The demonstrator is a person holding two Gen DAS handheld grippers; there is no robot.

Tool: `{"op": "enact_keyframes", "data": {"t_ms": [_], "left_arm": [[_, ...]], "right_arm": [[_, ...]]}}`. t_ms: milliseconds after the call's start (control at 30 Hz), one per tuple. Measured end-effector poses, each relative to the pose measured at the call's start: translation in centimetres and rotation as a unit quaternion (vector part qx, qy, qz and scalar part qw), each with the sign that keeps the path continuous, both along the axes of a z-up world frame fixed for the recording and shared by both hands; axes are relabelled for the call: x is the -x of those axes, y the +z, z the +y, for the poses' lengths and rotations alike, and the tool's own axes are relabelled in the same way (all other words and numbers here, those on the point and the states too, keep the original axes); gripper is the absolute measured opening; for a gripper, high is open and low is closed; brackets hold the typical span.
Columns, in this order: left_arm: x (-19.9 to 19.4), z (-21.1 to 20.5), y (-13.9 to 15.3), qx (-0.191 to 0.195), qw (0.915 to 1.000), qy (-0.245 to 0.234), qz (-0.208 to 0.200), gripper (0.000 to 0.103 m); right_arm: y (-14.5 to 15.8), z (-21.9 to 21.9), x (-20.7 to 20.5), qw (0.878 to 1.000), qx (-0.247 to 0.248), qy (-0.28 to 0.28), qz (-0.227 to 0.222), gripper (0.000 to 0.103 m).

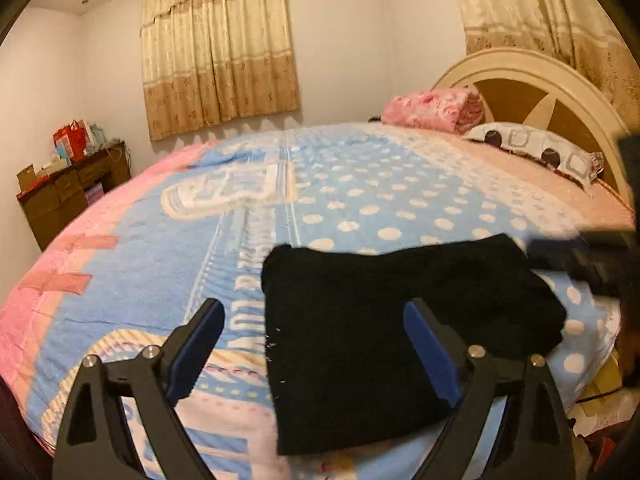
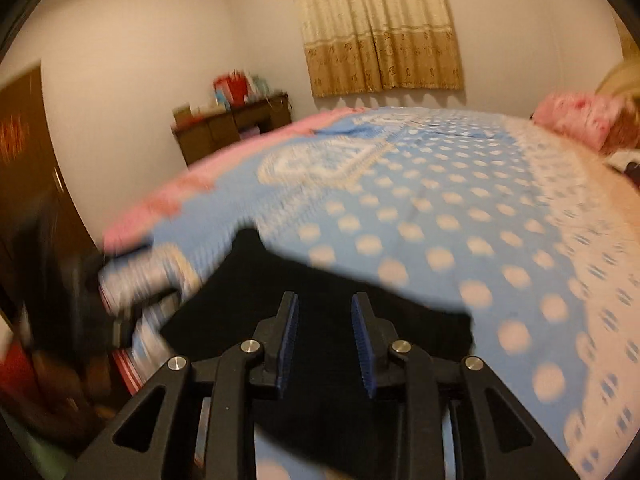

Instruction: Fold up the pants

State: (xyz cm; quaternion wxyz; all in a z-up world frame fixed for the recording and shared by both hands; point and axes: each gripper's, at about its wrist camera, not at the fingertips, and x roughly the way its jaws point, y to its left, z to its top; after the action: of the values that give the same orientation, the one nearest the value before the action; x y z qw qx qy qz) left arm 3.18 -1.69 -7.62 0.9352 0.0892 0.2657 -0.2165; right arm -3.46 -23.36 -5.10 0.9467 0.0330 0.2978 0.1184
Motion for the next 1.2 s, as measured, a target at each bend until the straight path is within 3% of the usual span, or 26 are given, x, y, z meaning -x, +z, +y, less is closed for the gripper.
{"op": "enact_keyframes", "data": {"t_ms": [167,233,300,367,533,600,667,767,833,900,967,1067,1200], "left_arm": [[-1.8,-0.9,-3.7,-0.034,0.9955,0.026,0.084,0.094],[-1.9,0.0,-4.3,-0.023,0.9933,0.03,0.109,0.094],[-1.4,1.1,-3.7,-0.007,0.9932,0.042,0.109,0.094],[-0.8,1.8,-2.6,-0.015,0.9944,0.058,0.087,0.094],[0.0,2.9,2.0,0.005,0.9964,0.063,0.056,0.094],[0.4,3.0,4.5,0.025,0.9971,0.057,0.044,0.094],[1.1,3.0,6.9,0.048,0.997,0.051,0.035,0.098],[2.9,2.7,10.1,0.088,0.9952,0.035,0.026,0.103],[4.1,2.1,11.0,0.104,0.9941,0.022,0.023,0.103],[5.3,1.4,10.9,0.1,0.9947,0.01,0.021,0.103],[5.6,0.6,10.0,0.086,0.9959,0.017,0.025,0.103],[5.3,-0.6,7.7,0.035,0.9962,0.048,0.063,0.103],[5.1,-0.6,6.0,0.005,0.9944,0.073,0.077,0.103]], "right_arm": [[-5.5,-2.2,2.8,0.998,0.012,-0.03,0.054,0.03],[-5.1,-2.7,3.9,0.998,-0.004,-0.036,0.048,0.03],[-4.6,-2.9,3.9,0.998,0.002,-0.041,0.053,0.03],[-2.9,-3.0,3.7,0.997,0.006,-0.062,0.043,0.03],[3.9,-4.8,5.0,0.992,-0.065,-0.106,-0.037,0.032],[7.0,-5.5,5.5,0.984,-0.12,-0.117,-0.059,0.051],[9.9,-6.0,6.1,0.972,-0.19,-0.111,-0.085,0.063],[13.9,-5.8,7.4,0.949,-0.273,-0.09,-0.127,0.072],[15.3,-5.3,9.4,0.933,-0.307,-0.082,-0.167,0.083],[15.3,-3.9,11.9,0.929,-0.29,-0.106,-0.204,0.089],[14.2,-2.3,12.8,0.939,-0.236,-0.149,-0.201,0.09],[11.0,0.3,11.4,0.958,-0.14,-0.201,-0.147,0.09],[7.3,2.1,7.8,0.97,-0.111,-0.206,-0.071,0.09]]}}
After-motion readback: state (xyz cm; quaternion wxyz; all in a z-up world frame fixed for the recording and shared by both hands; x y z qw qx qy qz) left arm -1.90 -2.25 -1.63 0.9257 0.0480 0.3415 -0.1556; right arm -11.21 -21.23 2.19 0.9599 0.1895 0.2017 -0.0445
